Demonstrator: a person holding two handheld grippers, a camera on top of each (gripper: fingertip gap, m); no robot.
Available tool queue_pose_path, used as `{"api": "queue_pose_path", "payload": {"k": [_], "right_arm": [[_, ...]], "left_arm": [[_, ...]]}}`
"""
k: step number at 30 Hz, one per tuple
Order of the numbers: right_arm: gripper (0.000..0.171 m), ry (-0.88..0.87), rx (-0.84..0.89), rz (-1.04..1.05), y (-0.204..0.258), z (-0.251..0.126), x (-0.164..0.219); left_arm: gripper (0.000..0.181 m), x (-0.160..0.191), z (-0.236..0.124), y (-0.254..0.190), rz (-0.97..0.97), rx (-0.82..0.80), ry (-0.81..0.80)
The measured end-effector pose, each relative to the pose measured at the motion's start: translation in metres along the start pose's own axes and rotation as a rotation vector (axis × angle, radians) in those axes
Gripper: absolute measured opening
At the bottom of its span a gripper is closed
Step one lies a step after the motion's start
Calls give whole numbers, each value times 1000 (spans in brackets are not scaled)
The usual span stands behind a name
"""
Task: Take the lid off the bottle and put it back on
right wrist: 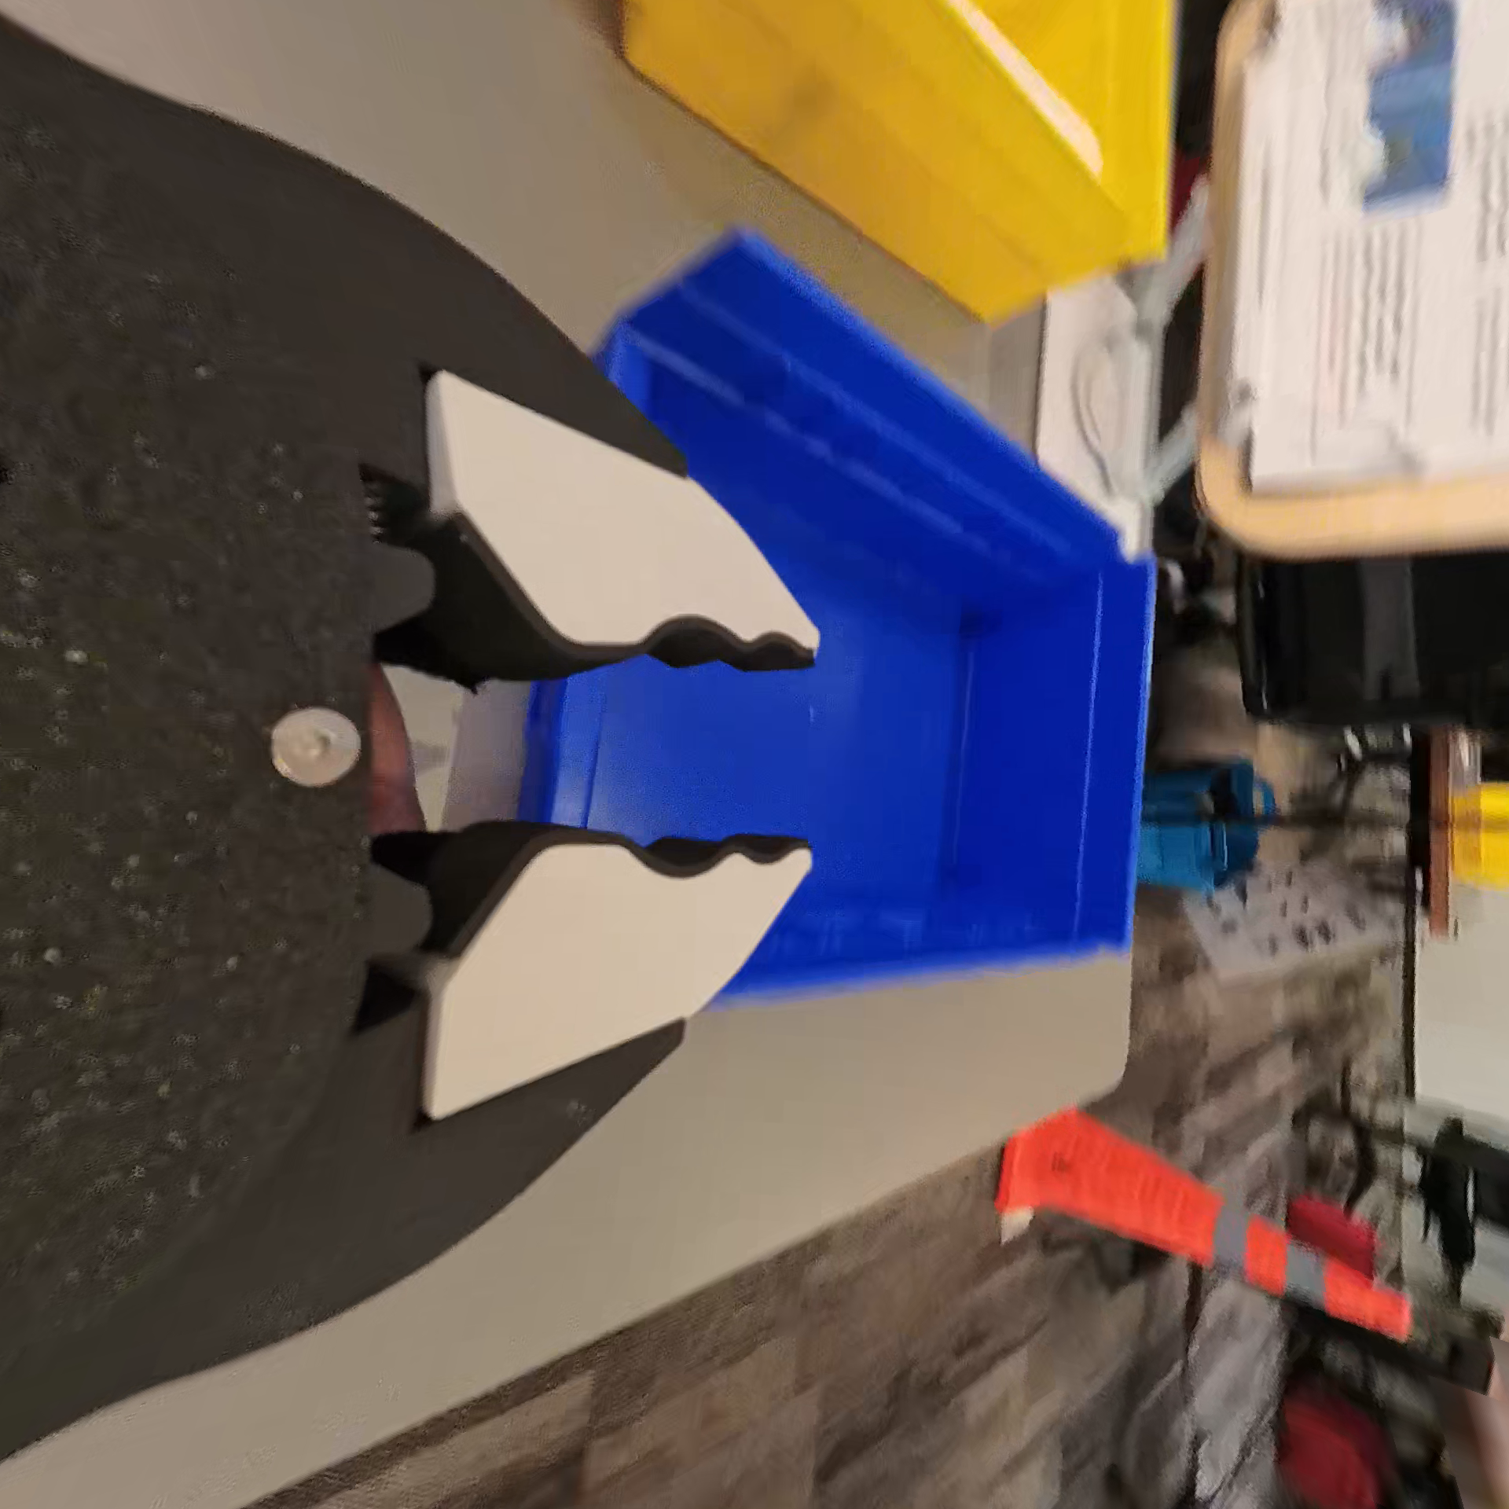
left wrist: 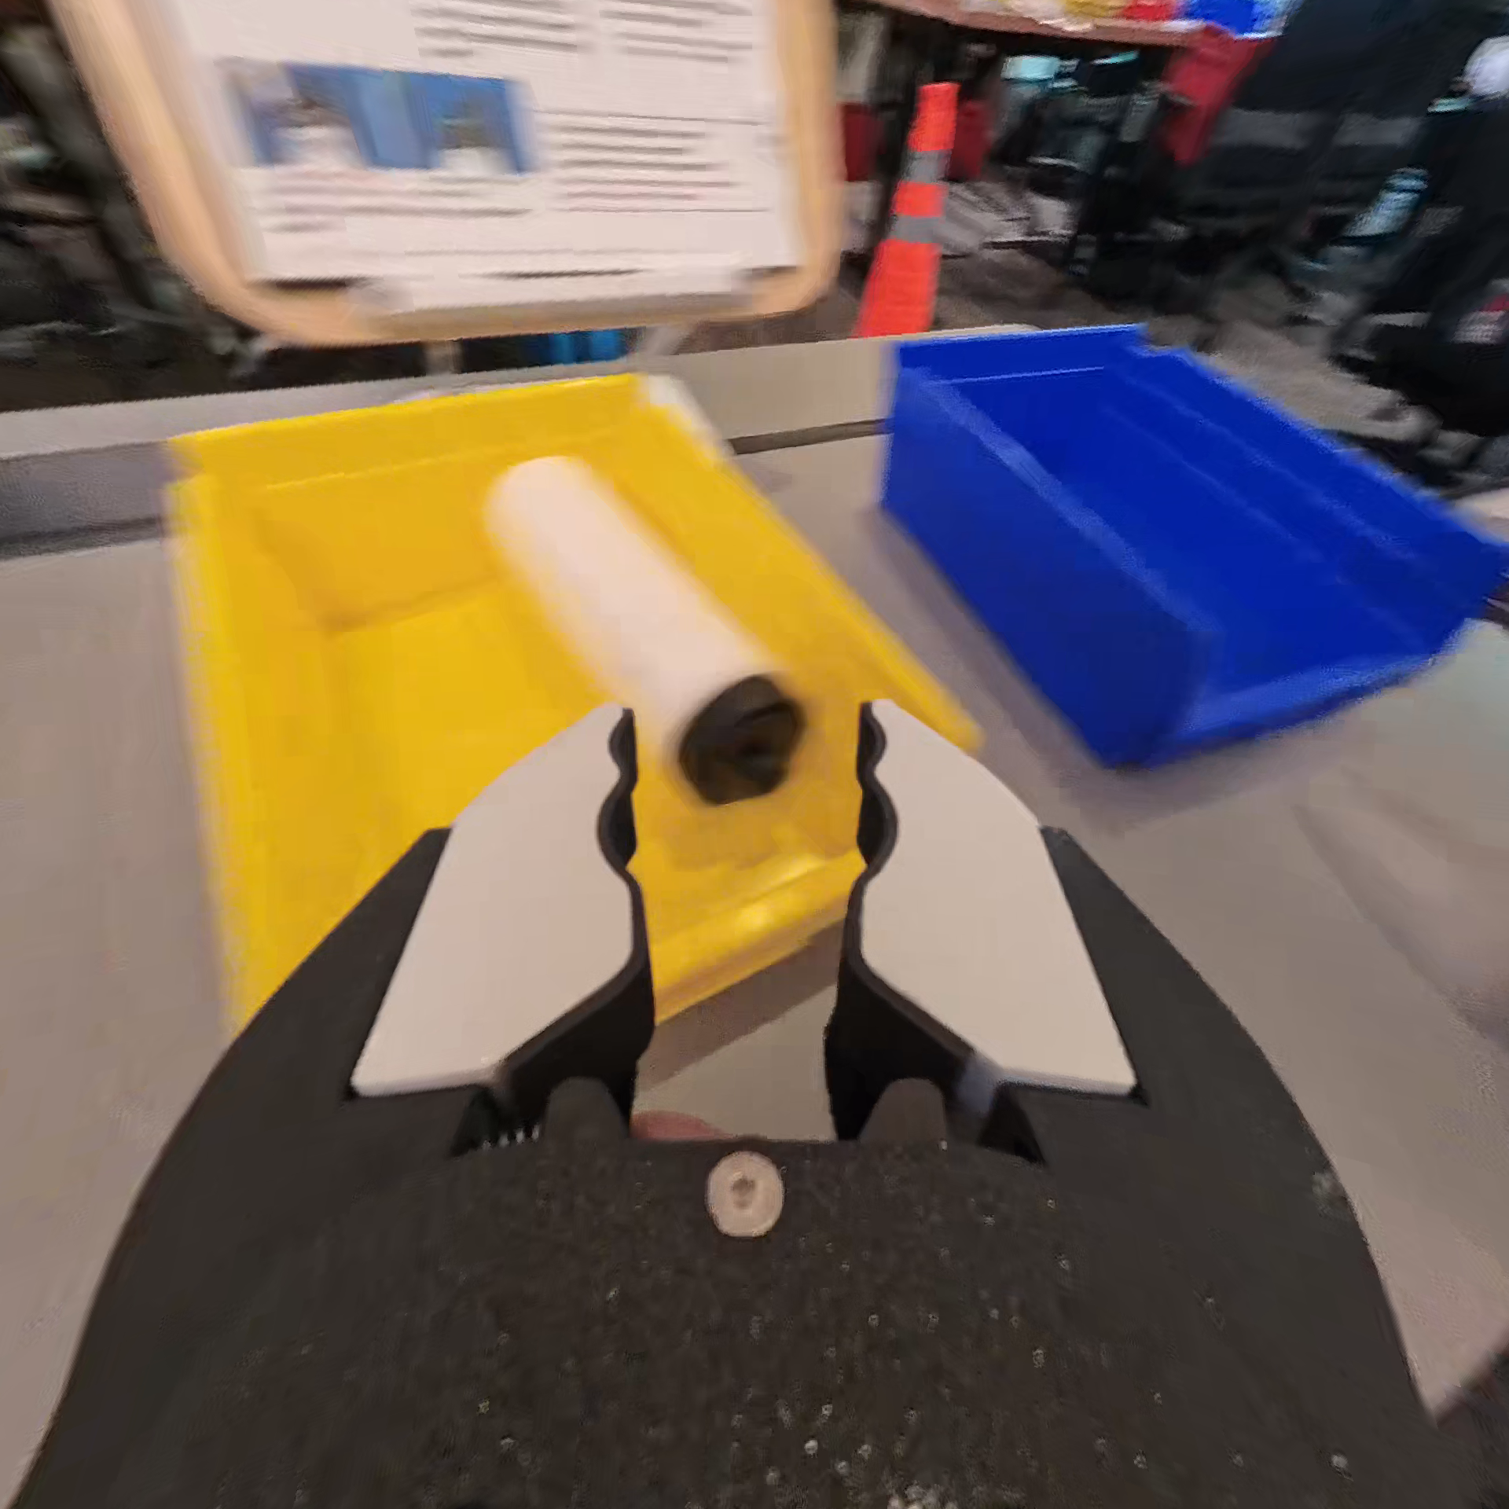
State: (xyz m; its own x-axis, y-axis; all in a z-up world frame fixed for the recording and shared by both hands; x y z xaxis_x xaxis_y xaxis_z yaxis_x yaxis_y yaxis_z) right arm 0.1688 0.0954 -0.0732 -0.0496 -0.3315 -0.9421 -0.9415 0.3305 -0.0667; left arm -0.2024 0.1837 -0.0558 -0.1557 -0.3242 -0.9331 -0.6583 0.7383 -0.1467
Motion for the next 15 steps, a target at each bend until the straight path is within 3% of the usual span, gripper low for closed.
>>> {"api": "queue_pose_path", "payload": {"k": [3,7,12,15], "right_arm": [[42,-6,-148,-167,84,-8,2],[45,68,-413,-120,207,-13,19],[51,129,-345,-78,274,8,27],[41,162,-237,-124,290,26,36]], "left_arm": [[62,26,-33,75,-51,-190,23],[65,61,-32,101,-152,-157,96],[56,72,-4,96,-154,-130,147],[47,74,8,102,-141,-151,187]]}}
Point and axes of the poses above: each gripper's, where its closed fingertips meet, z out along the fingers, x out of its underside, y = z × x across the jaws, the point moved 4 cm from there along -z, back along the fingers, and after that the axes turned 11 degrees about x, right-handed, at the moved point
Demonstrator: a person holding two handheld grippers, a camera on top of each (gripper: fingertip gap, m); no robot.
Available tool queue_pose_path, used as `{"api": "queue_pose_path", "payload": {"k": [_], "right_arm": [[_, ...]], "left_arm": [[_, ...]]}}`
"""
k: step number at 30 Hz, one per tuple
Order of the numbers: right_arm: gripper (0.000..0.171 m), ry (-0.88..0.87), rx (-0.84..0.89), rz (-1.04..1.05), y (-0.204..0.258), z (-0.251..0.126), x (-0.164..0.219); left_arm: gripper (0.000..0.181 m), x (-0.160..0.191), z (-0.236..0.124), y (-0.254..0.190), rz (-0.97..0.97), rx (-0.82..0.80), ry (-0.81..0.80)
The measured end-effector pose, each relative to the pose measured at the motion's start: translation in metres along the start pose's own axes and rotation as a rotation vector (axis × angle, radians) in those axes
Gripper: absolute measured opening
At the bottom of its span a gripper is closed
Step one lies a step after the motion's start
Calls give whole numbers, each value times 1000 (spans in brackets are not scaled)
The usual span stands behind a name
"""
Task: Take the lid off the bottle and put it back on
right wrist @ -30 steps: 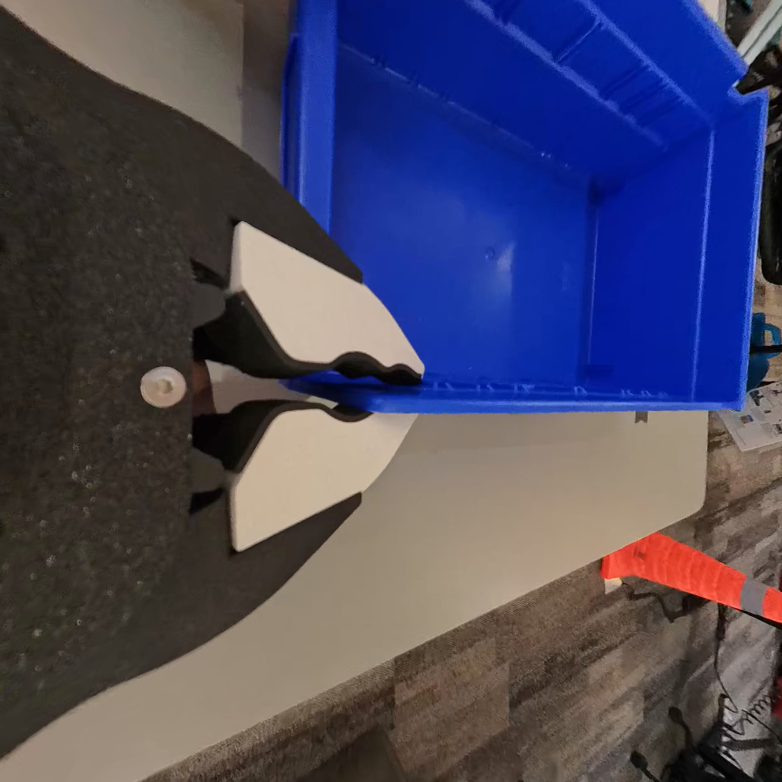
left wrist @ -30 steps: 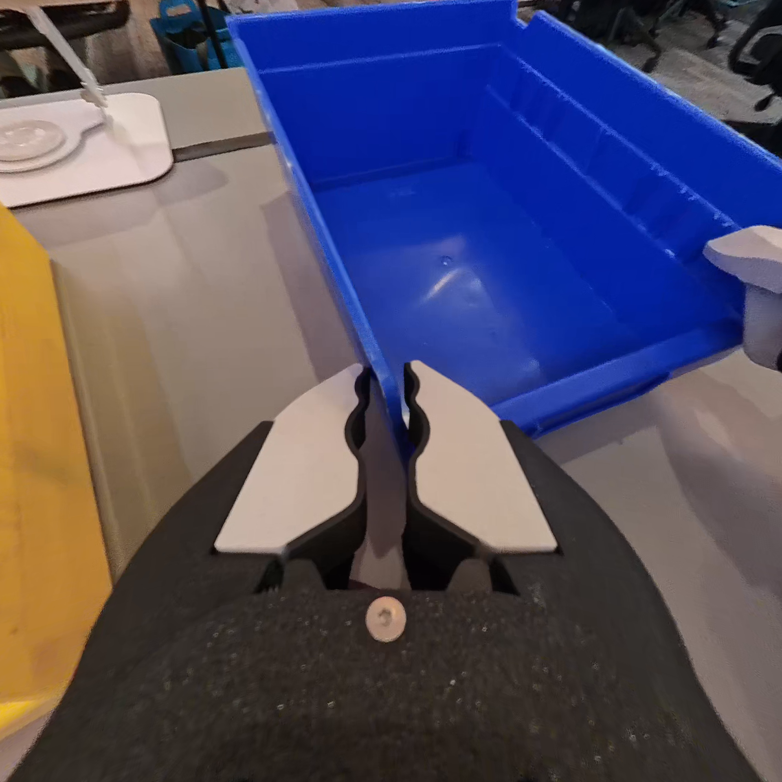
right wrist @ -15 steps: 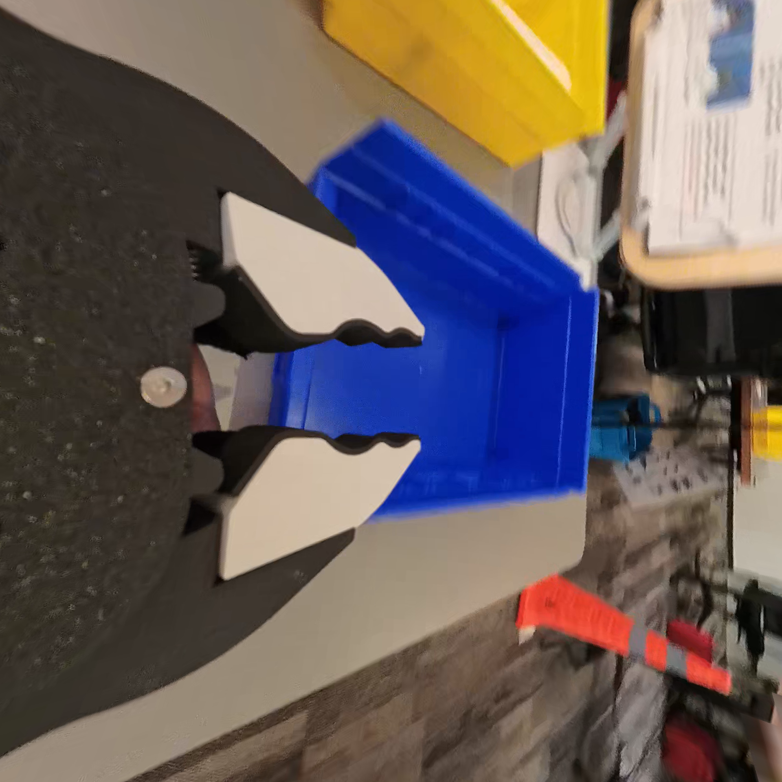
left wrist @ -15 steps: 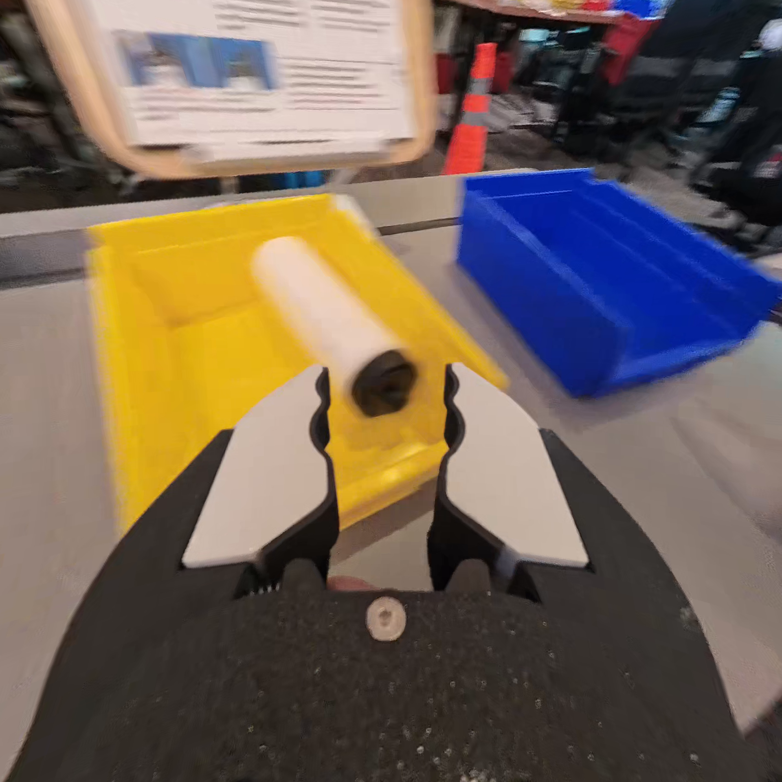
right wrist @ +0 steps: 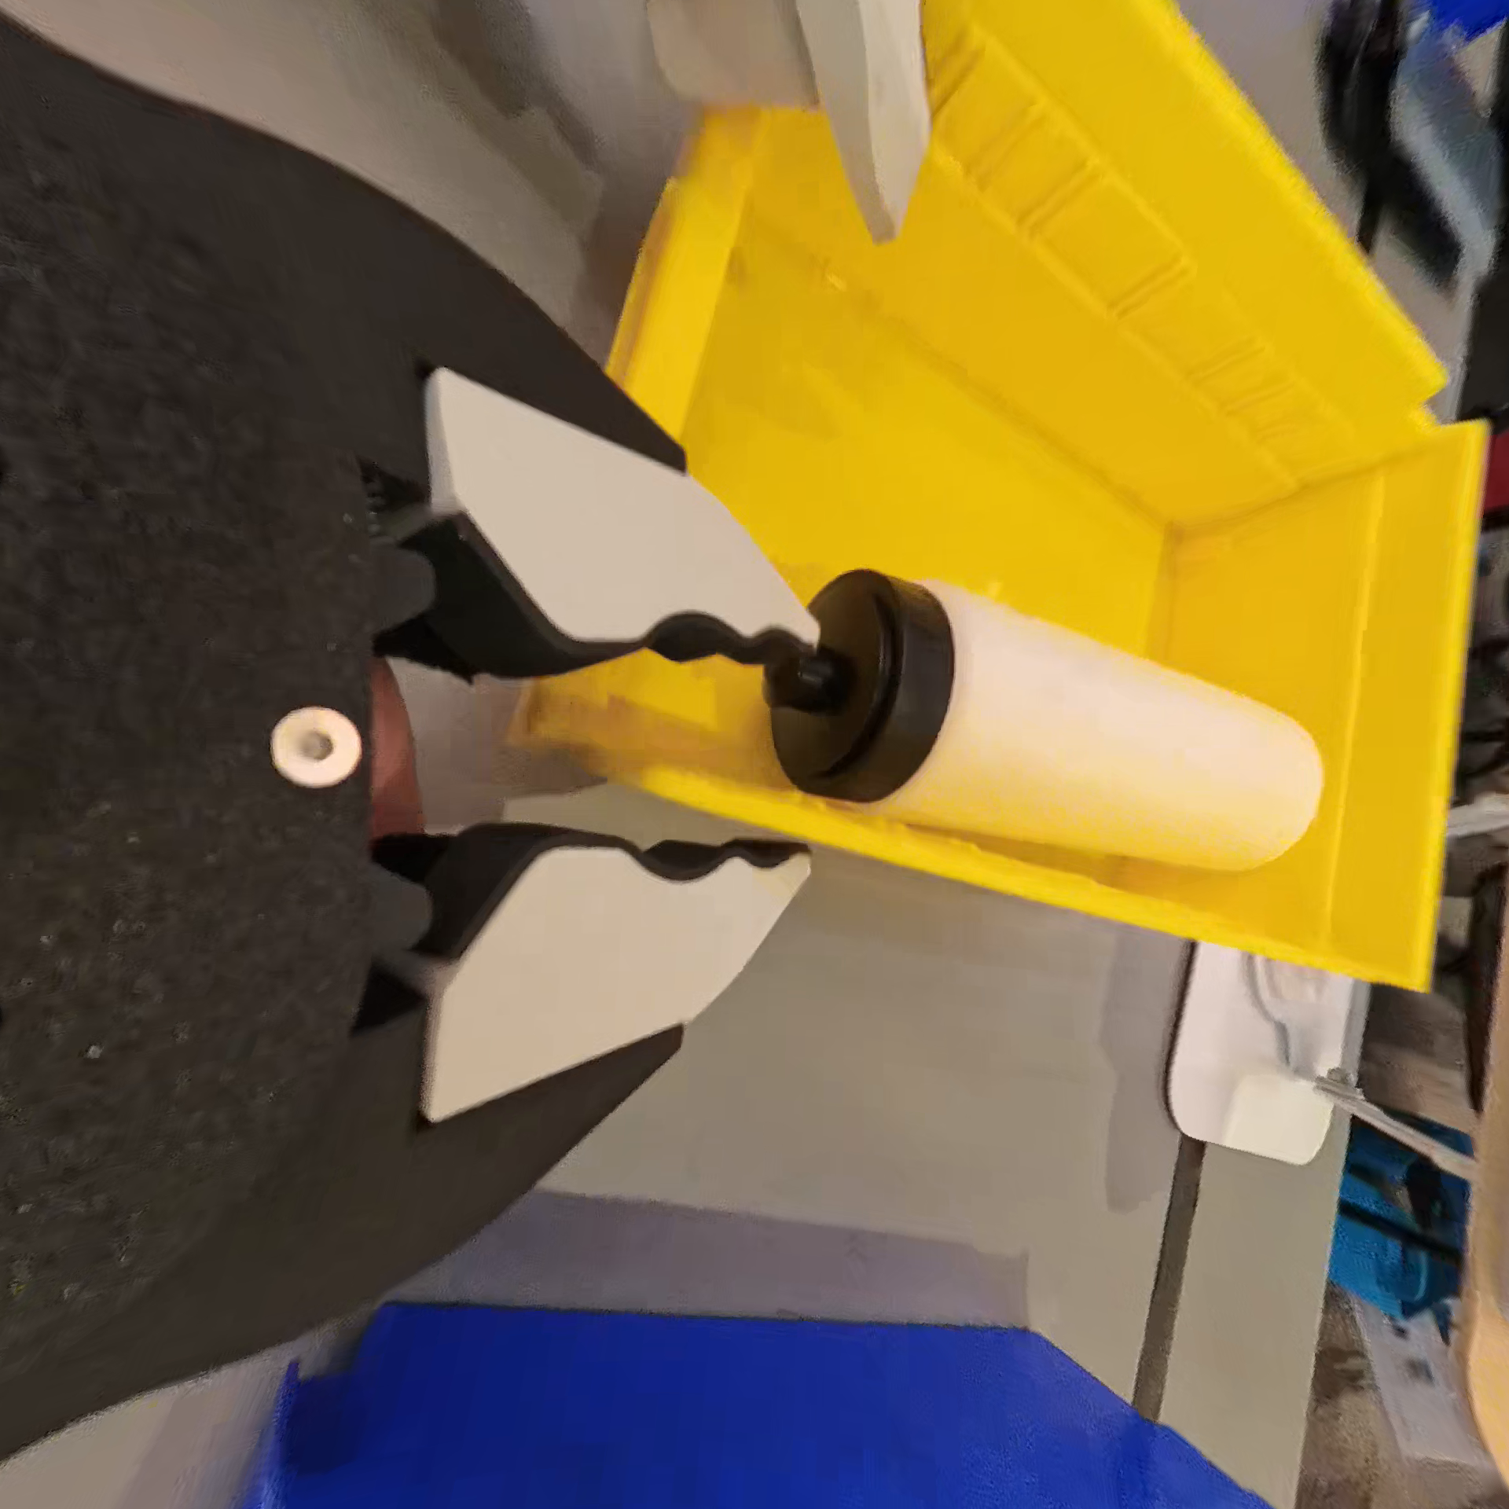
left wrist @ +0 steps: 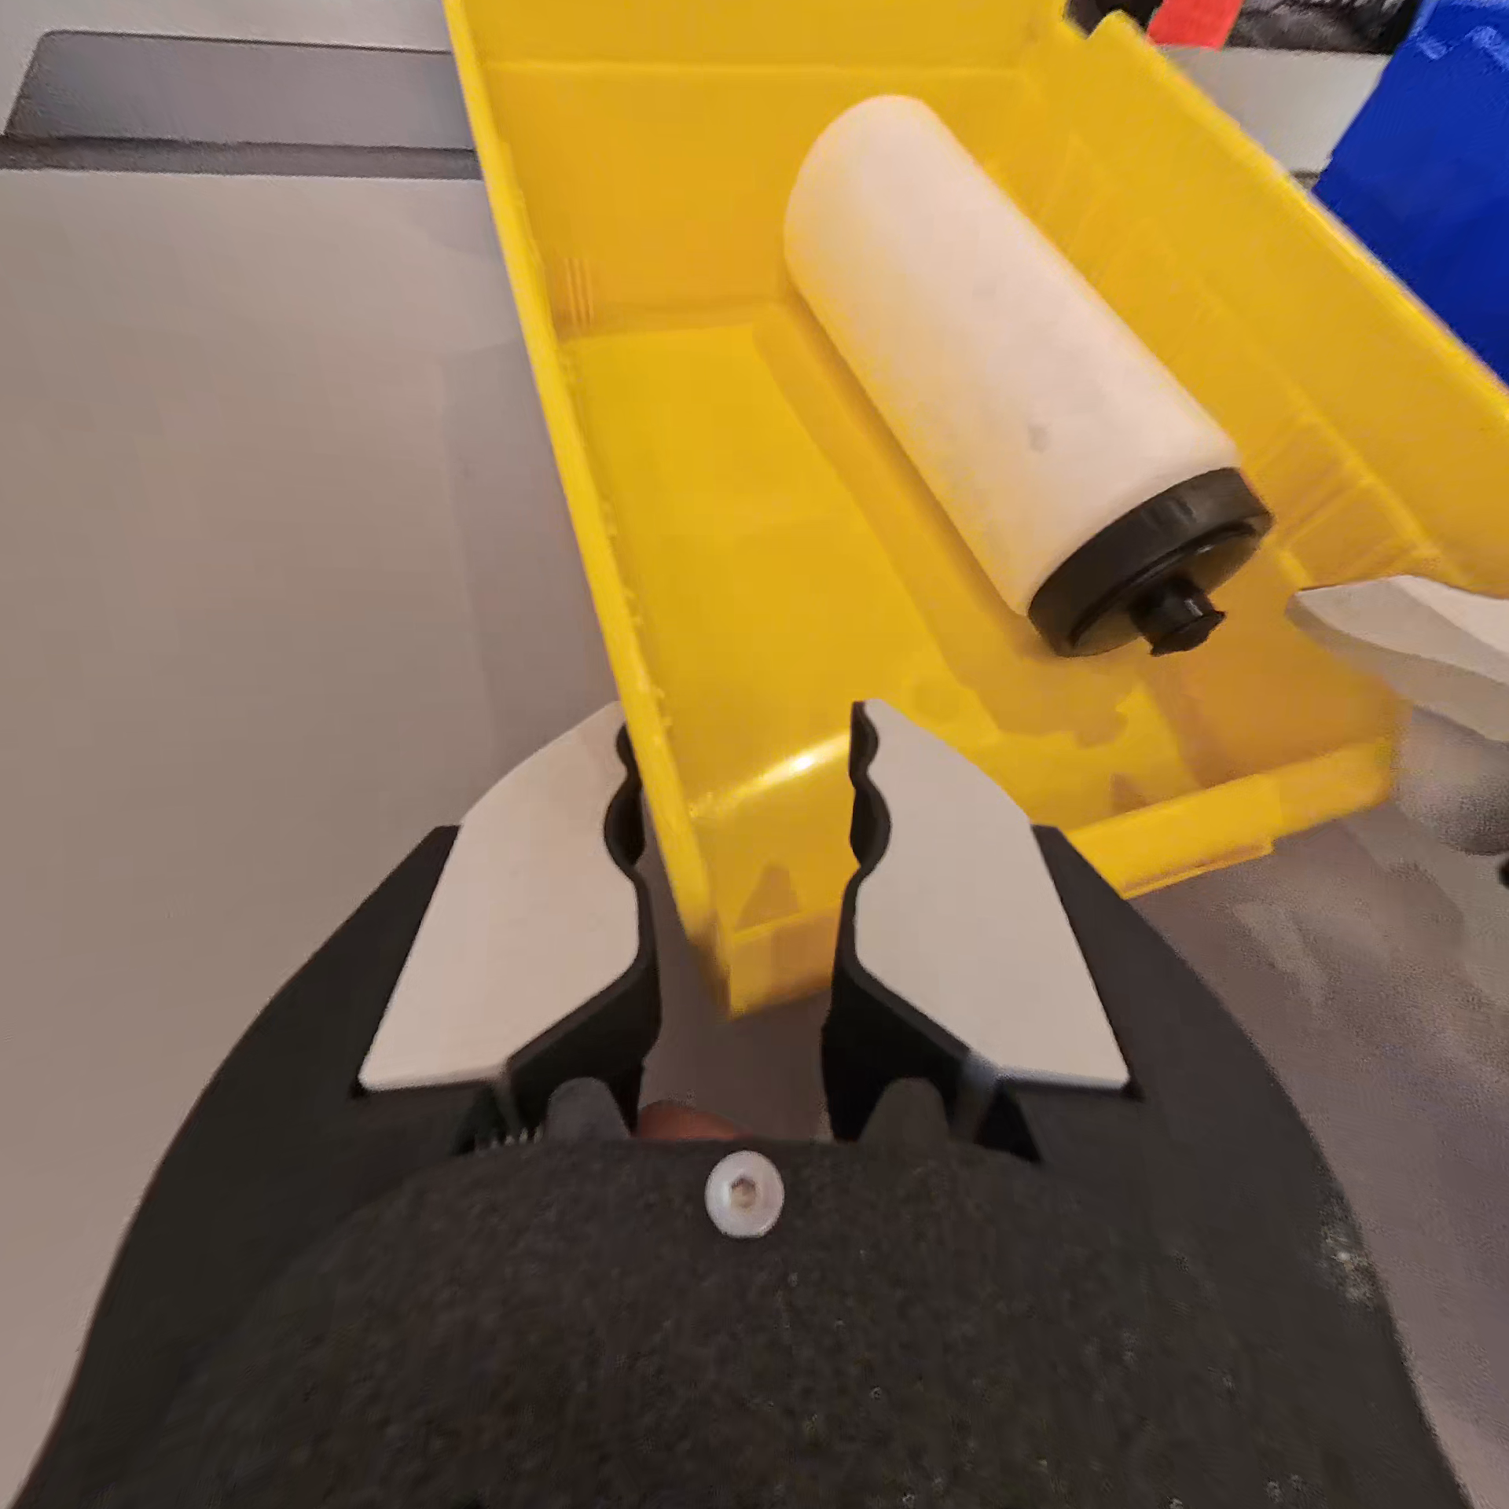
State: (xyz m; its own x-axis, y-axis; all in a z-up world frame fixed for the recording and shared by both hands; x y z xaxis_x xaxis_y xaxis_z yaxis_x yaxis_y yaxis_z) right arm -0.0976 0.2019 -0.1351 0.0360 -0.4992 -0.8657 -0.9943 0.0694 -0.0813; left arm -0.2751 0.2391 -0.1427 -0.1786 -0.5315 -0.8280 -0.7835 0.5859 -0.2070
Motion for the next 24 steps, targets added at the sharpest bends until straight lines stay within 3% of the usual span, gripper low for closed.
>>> {"api": "queue_pose_path", "payload": {"k": [2,3,4,9,14,18,24], "right_arm": [[37,4,47,-1,5,6,0],[28,7,88,25,3,6,-2],[7,4,136,69,-1,5,-4],[5,-65,187,75,41,1,-16],[7,-127,134,42,122,1,-40],[9,-89,48,33,187,7,-47],[12,-50,24,-4,238,23,-38]], "left_arm": [[34,-4,-2,9,-4,-17,3],[9,-6,-7,18,-27,-43,-12],[7,-7,-10,25,-25,-48,-18],[3,-15,-35,61,12,-159,-42],[4,-28,-84,132,-40,-267,-117],[4,-14,-116,187,-120,-284,-93],[5,8,-119,234,-244,-223,-119]]}}
Point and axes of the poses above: each gripper's, where its closed fingertips meet, z out along the fingers, x out of its underside, y = z × x across the jaws, the point moved 4 cm from there along -z, back along the fingers, and after that the axes turned 11 degrees about x, right-handed, at the moved point
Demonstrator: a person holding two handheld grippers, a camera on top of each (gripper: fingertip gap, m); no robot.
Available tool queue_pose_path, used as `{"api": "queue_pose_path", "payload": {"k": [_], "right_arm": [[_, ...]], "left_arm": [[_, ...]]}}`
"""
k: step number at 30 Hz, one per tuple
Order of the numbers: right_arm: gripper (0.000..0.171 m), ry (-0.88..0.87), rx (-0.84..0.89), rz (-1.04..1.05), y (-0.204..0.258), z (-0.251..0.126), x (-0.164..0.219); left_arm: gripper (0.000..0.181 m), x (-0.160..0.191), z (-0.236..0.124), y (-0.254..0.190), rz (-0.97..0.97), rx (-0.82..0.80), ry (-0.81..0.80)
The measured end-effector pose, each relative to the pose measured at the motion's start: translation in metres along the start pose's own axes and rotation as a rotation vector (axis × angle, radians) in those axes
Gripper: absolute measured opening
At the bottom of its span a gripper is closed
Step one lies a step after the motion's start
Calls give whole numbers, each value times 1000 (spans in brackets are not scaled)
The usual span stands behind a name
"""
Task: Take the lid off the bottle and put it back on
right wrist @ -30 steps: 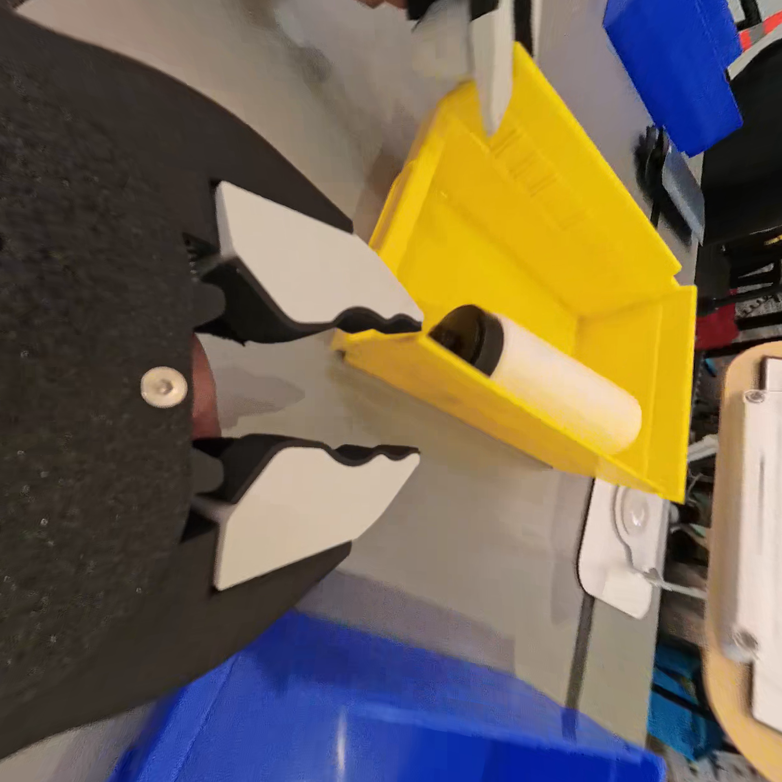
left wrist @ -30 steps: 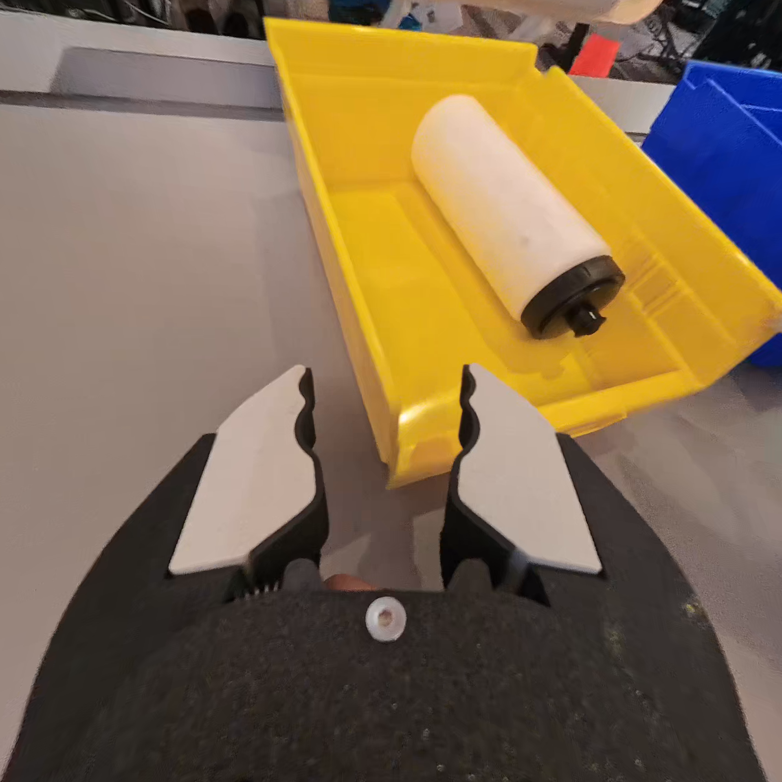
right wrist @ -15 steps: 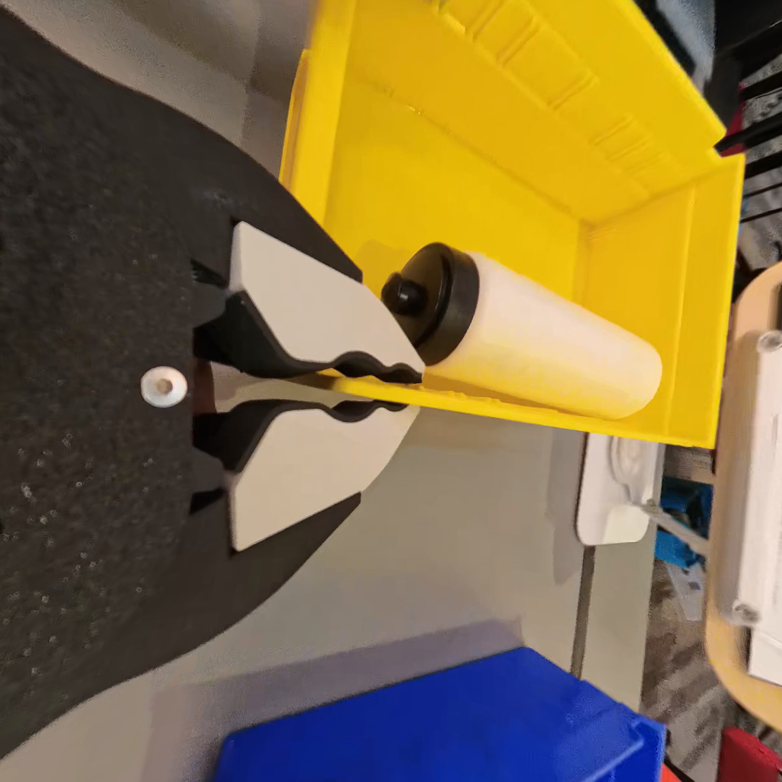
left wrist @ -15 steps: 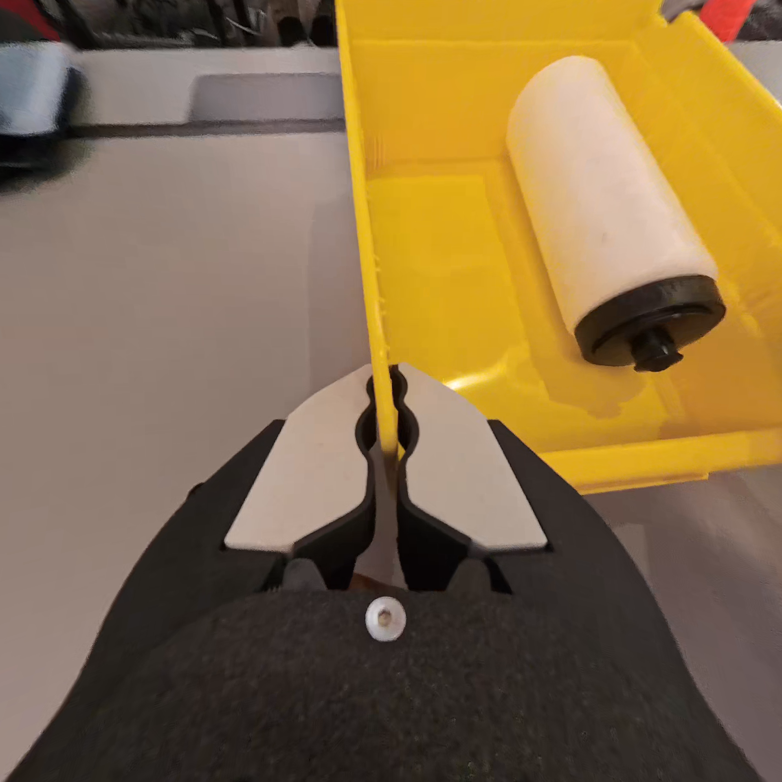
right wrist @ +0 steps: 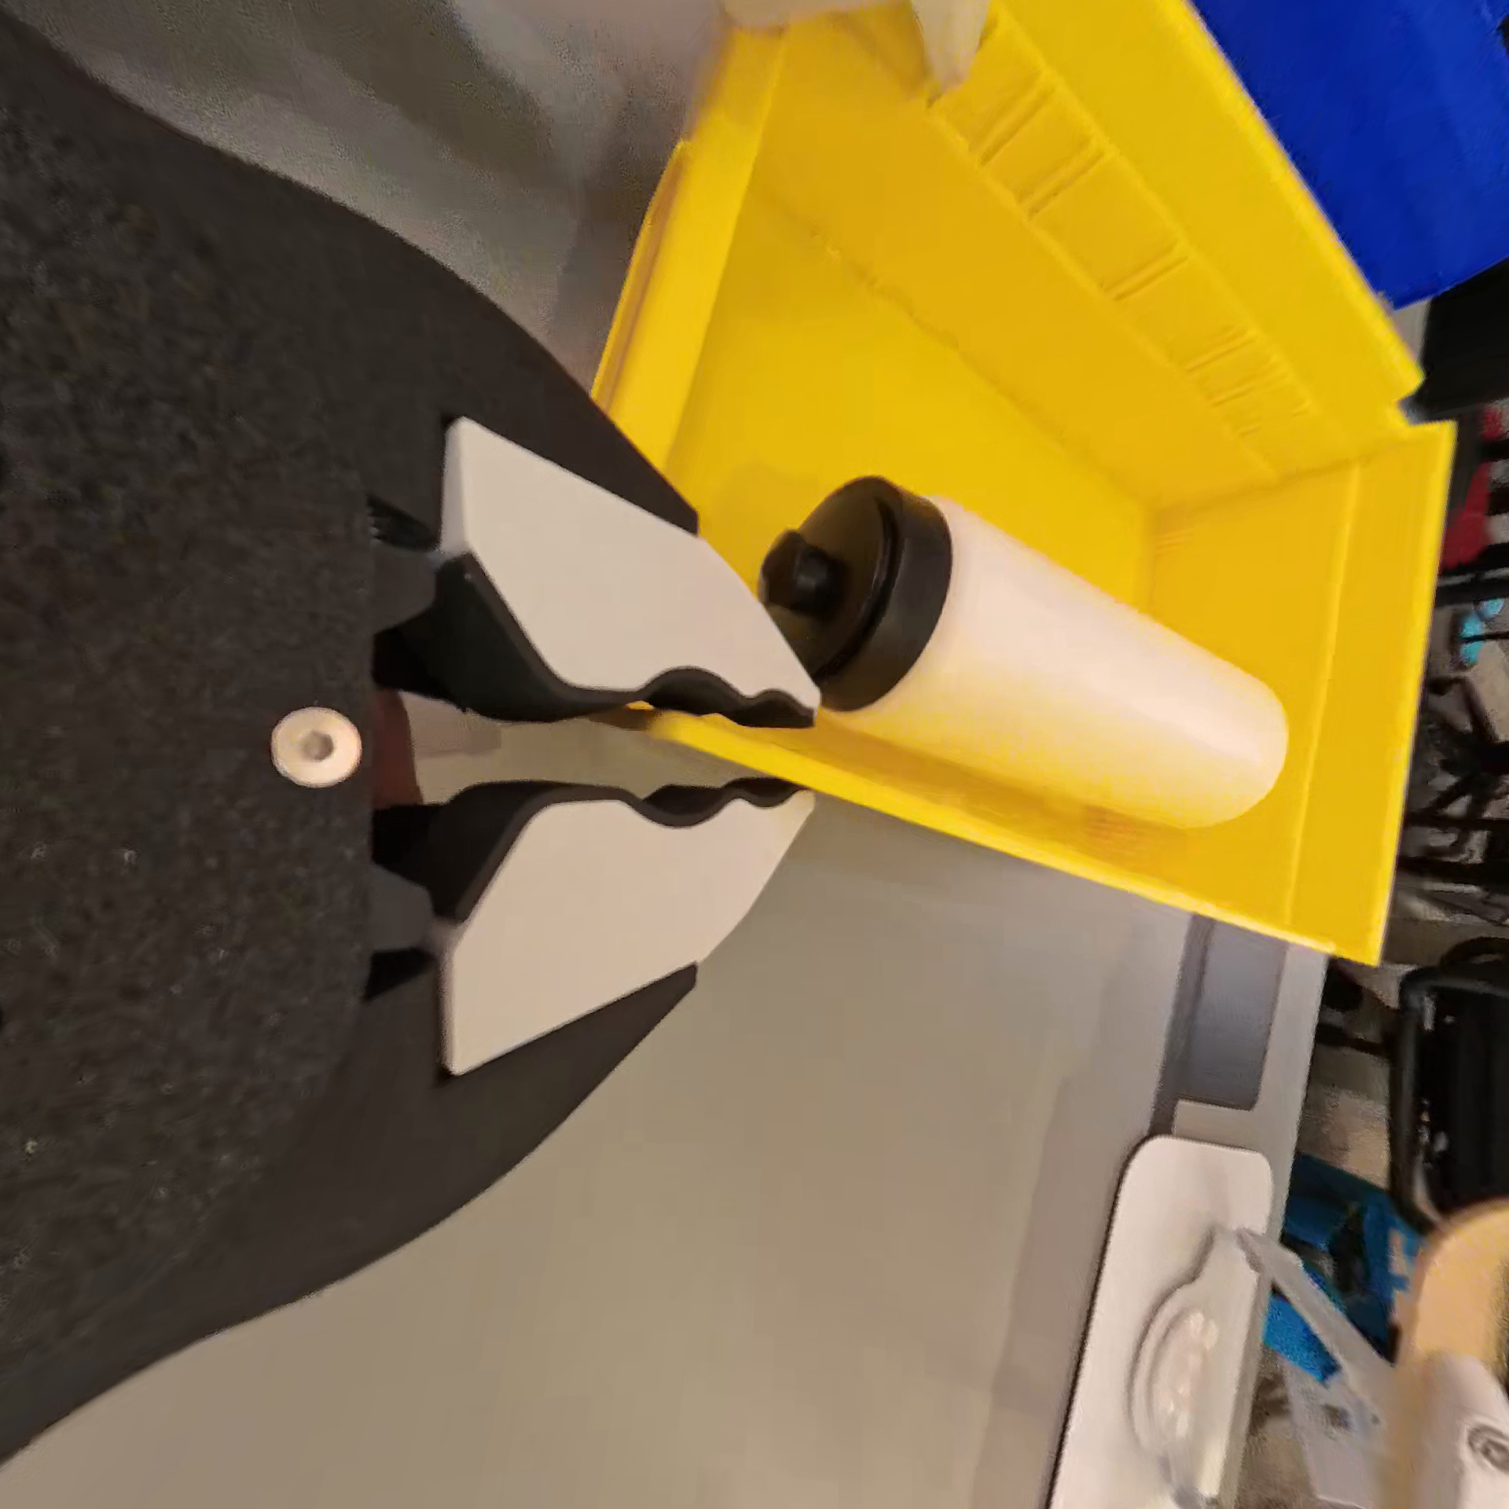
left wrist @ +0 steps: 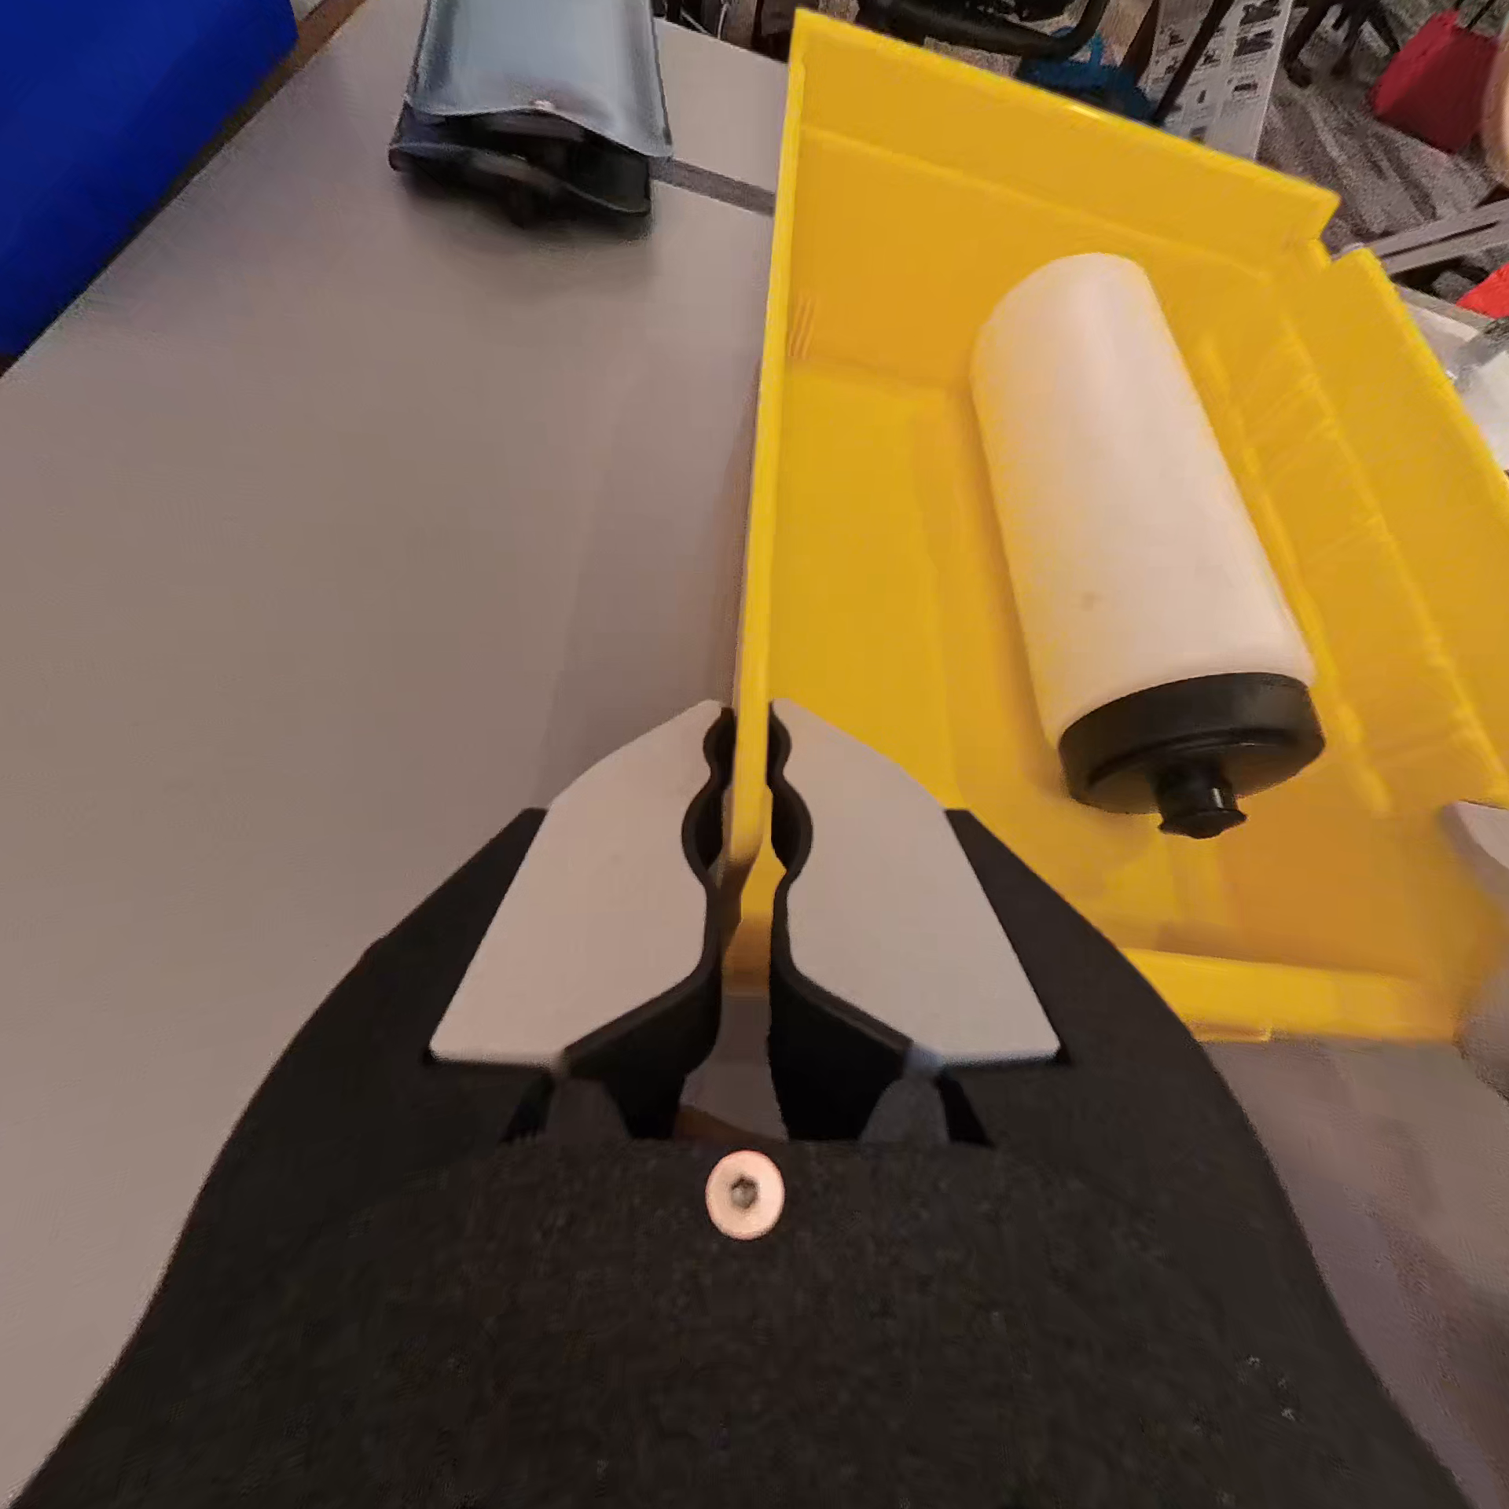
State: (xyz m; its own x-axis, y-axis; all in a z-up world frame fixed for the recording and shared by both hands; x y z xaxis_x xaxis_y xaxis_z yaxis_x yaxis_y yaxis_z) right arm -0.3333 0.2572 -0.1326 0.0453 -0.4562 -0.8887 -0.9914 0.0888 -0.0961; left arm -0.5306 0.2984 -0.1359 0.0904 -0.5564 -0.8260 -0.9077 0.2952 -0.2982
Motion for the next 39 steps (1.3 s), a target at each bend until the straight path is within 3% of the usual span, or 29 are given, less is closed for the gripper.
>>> {"api": "queue_pose_path", "payload": {"k": [3,8,12,14,18,20,24,30,33,39], "right_arm": [[16,-46,-63,-7,2,-1,1],[24,-48,-312,-25,-9,-20,0],[26,-62,-475,-116,-44,-59,4],[28,-107,-557,-185,-68,-83,10],[32,-132,-659,-276,-123,-121,38],[34,-147,-620,-268,-162,-129,51],[34,-168,-383,-132,-272,-129,70],[38,-202,70,-20,-439,-129,79],[39,-211,198,15,-482,-129,77],[39,-131,83,286,-497,-114,95]], "left_arm": [[6,-2,1,0,-7,6,-4],[46,-17,-15,-16,-61,39,-66],[54,-33,-39,-33,59,-51,-147],[54,-31,-46,-58,87,-16,-137],[54,0,-47,-143,74,247,-103],[53,31,-49,-179,98,355,-42],[49,74,-45,-195,124,361,14],[52,70,-37,-186,138,327,-39],[52,71,-38,-183,155,300,-38],[52,72,-36,-184,169,296,-29]]}}
Point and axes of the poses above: each gripper's, where its closed fingertips meet, z out along the fingers, x out of its underside, y = z × x across the jaws, the point moved 4 cm from there along -z, back along the fingers, and after that the axes turned 11 degrees about x, right-handed, at the moved point
